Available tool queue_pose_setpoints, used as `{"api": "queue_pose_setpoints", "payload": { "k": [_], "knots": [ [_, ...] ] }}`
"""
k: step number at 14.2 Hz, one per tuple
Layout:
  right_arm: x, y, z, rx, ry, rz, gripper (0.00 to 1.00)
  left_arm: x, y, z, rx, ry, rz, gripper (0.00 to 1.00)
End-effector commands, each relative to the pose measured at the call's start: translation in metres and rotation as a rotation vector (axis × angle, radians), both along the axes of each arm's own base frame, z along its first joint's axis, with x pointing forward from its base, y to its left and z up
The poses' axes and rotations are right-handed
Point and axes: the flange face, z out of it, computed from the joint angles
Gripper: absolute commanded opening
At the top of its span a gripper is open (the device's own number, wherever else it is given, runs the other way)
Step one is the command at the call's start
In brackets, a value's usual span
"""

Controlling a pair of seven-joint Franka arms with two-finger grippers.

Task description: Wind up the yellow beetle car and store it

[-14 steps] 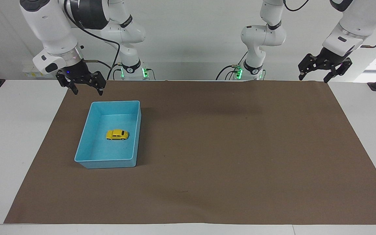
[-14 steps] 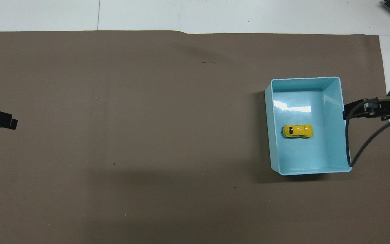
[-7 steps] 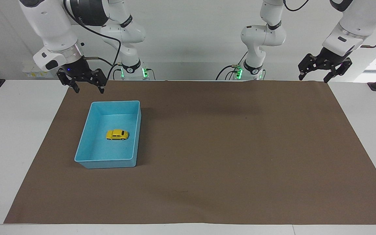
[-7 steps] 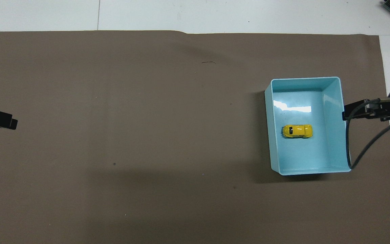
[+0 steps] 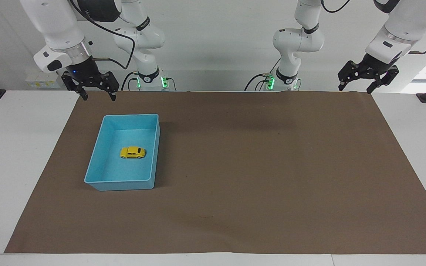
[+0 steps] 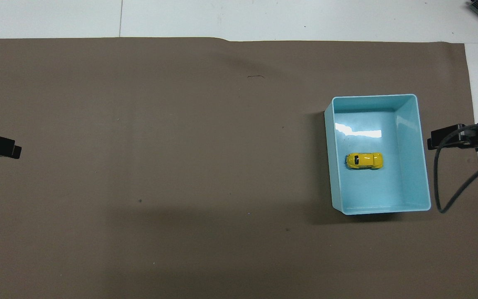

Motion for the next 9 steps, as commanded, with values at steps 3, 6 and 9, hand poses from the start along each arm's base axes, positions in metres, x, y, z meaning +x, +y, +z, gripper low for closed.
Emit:
{"api": "queue_pose_setpoints", "payload": {
  "k": [3, 6, 9],
  "knots": [
    [-0.0026, -0.0019, 0.0055, 0.004, -0.01, -0.022, 1.0, -0.0069, 0.0016, 0.0023, -0.013, 0.006, 0.006, 1.0],
    [-0.0026, -0.0019, 0.0055, 0.004, -0.01, -0.025, 1.0, -0.0069, 0.0016, 0.0023, -0.013, 0.006, 0.006, 1.0],
    [-0.0028, -0.002, 0.0053, 0.003, -0.008, -0.021, 1.0, -0.0069, 0.0016, 0.0023, -0.013, 0.006, 0.006, 1.0]
  ]
}}
